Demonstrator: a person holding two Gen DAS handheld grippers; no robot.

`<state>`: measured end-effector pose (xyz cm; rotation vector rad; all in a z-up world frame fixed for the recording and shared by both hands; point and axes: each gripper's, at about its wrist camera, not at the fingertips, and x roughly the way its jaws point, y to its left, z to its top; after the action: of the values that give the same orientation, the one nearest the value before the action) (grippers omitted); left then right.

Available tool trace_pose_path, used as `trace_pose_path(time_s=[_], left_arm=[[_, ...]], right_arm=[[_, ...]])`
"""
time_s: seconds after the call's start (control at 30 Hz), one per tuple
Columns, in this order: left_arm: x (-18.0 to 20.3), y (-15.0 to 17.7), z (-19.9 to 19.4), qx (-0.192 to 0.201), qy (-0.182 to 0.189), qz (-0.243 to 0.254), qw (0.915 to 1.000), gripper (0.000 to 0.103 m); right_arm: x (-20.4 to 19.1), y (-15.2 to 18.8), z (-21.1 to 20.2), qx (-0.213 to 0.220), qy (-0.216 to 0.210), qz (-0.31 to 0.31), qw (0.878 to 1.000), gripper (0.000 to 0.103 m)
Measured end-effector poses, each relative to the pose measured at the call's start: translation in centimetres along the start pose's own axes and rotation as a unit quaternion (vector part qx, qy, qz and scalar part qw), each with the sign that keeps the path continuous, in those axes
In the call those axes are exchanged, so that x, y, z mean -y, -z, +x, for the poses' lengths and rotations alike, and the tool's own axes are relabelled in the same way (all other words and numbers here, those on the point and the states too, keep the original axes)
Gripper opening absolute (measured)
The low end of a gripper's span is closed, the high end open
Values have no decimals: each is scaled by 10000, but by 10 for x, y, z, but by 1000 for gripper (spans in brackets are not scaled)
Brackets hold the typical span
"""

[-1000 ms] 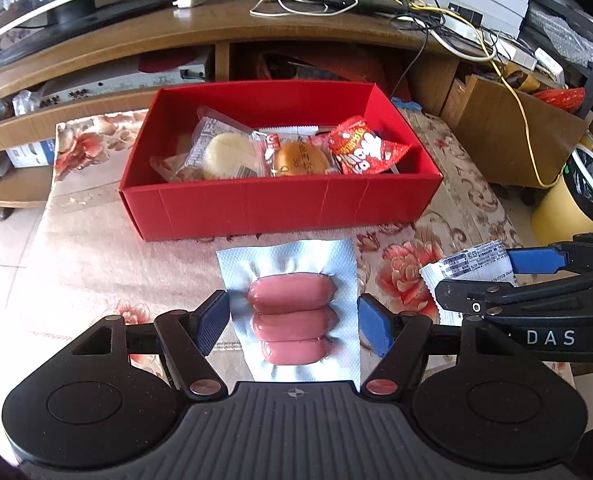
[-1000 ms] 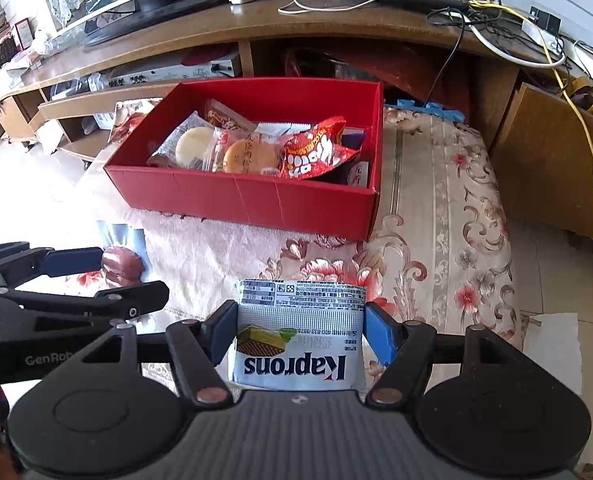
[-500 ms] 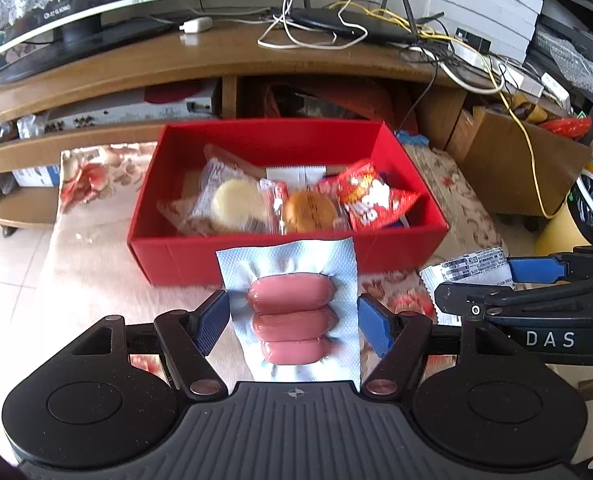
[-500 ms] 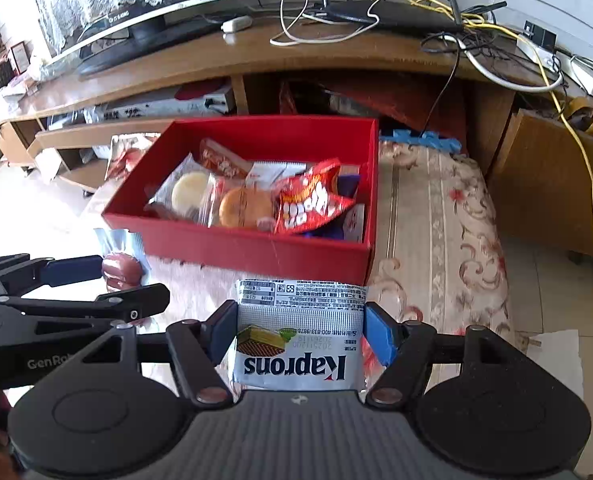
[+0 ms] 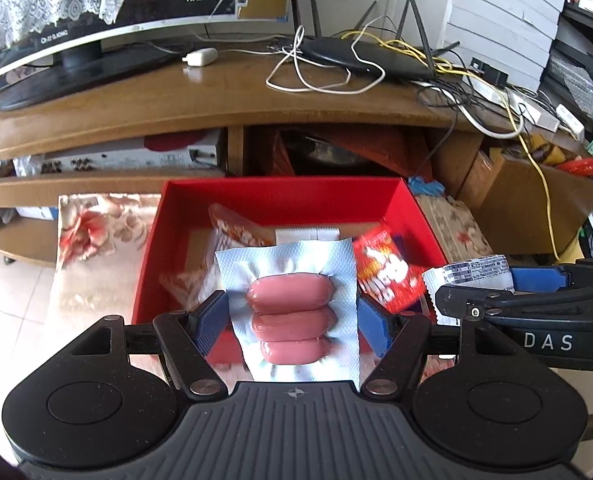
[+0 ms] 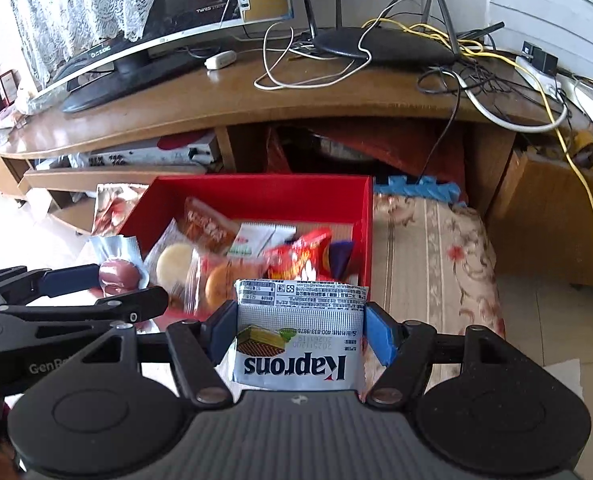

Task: Organize snacks
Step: 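Lift both packets and carry them over the red box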

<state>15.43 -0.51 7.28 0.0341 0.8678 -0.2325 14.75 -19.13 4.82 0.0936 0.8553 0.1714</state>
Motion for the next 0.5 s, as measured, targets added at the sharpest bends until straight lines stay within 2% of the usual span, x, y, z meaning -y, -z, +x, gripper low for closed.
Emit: trace_pose_path(time_s=[0.5], left_arm=[[-9,-29,55,-217,-175,-12,9996,74]], right_arm=[[11,-35,60,-167,33,67,9998,65]])
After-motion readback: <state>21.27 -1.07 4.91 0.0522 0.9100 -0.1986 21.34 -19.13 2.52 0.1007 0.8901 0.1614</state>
